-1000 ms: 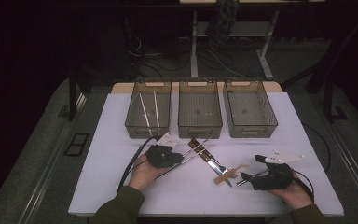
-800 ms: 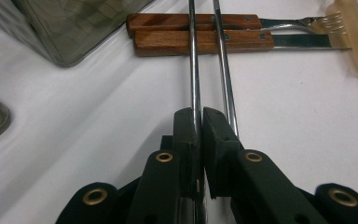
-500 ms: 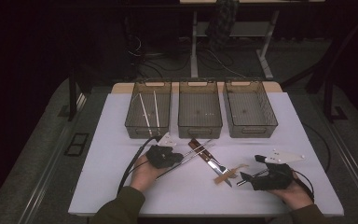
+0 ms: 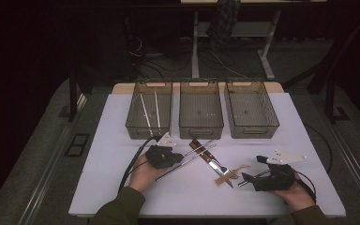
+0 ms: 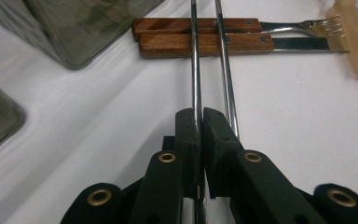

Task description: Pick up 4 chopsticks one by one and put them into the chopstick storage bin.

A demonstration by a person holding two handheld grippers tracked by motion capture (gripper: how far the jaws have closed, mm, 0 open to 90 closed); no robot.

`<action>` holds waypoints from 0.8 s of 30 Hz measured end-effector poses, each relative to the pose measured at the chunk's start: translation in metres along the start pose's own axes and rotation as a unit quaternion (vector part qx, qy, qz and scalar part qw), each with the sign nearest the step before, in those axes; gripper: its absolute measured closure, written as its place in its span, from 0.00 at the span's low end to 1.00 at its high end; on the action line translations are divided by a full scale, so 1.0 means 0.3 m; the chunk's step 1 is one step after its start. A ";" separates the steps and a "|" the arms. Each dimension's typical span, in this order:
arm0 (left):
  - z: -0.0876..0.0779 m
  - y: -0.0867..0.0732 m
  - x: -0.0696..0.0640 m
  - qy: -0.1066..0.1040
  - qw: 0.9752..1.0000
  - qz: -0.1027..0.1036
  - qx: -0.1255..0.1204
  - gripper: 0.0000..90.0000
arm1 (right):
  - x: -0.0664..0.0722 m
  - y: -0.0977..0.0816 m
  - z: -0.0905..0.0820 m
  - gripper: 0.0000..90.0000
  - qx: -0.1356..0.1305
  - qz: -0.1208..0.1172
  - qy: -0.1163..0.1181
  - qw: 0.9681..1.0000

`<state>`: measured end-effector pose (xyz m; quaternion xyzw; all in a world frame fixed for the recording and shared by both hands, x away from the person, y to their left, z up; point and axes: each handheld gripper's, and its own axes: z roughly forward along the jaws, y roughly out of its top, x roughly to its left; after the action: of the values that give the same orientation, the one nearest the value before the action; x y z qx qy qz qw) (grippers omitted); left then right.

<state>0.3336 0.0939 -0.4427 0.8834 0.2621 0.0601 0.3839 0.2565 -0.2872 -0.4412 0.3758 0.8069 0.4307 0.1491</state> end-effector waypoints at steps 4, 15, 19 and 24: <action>-0.018 0.002 0.000 -0.009 1.000 0.000 -0.005 0.94 | 0.001 0.000 0.000 0.13 0.000 0.000 0.000 1.000; -0.074 0.006 -0.001 -0.027 0.999 0.009 -0.024 0.94 | 0.000 0.000 -0.002 0.13 -0.002 -0.001 0.001 1.000; -0.102 0.005 0.004 -0.028 0.999 0.007 -0.033 0.94 | -0.001 0.000 -0.003 0.13 -0.003 0.000 0.001 1.000; -0.141 0.004 0.012 -0.027 0.999 0.002 -0.047 0.94 | -0.001 0.001 -0.003 0.13 -0.002 0.000 0.001 1.000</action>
<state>0.3242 0.1224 -0.4128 0.8662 0.2471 0.0491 0.4316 0.2563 -0.2878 -0.4407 0.3748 0.8061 0.4328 0.1497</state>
